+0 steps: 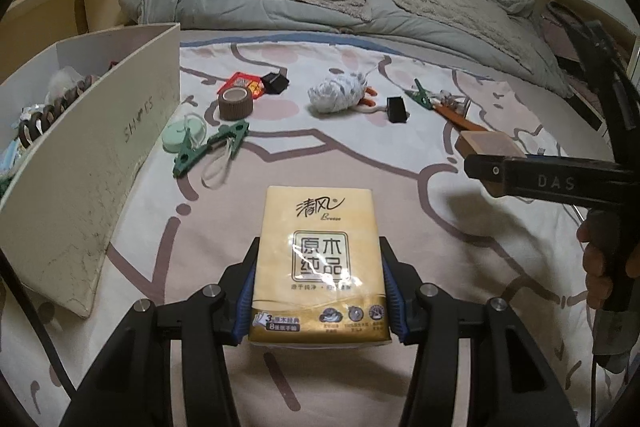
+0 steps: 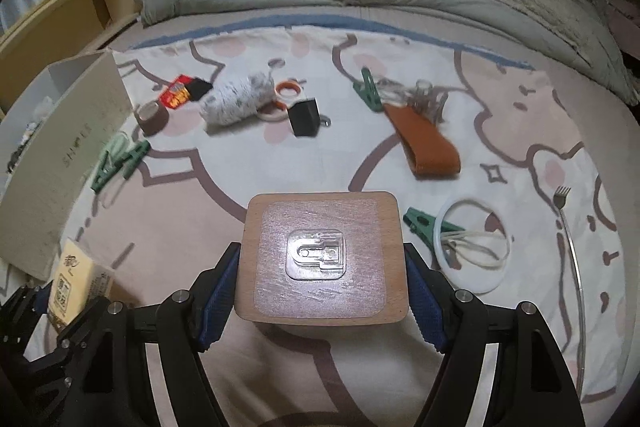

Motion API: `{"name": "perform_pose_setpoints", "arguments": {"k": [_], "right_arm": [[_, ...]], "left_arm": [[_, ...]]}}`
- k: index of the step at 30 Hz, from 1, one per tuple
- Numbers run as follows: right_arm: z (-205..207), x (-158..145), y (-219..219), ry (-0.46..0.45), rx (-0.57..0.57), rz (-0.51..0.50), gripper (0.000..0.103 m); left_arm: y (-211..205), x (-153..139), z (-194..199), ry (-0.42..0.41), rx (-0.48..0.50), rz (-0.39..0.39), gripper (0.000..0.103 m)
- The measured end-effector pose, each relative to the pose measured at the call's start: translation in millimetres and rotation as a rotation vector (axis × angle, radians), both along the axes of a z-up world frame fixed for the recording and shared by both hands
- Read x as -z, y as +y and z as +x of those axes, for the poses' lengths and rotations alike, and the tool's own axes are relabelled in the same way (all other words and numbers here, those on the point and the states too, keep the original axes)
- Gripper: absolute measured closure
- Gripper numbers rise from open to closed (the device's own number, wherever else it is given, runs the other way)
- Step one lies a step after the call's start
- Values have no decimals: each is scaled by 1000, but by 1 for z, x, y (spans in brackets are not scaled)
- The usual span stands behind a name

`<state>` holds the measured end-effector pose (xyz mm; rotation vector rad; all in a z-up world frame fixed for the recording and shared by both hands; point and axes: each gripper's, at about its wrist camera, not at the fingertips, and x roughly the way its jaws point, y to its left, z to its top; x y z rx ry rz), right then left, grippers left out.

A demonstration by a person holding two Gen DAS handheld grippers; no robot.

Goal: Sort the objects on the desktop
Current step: 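Lift the tissue pack with the left tool while the right tool carries the wooden pad toward the box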

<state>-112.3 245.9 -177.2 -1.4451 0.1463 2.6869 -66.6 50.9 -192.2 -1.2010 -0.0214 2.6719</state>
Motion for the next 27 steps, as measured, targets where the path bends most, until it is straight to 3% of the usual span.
{"name": "perform_pose_setpoints", "arguments": {"k": [14,27], "right_arm": [[12,-58,-13,119,-4,-10,26],[25,-119,-35,253,-3,19,26]], "left_arm": [[-11,-56,-4,83,-5,16,51],[-49,-110,-11,141,-66,-9,51]]}}
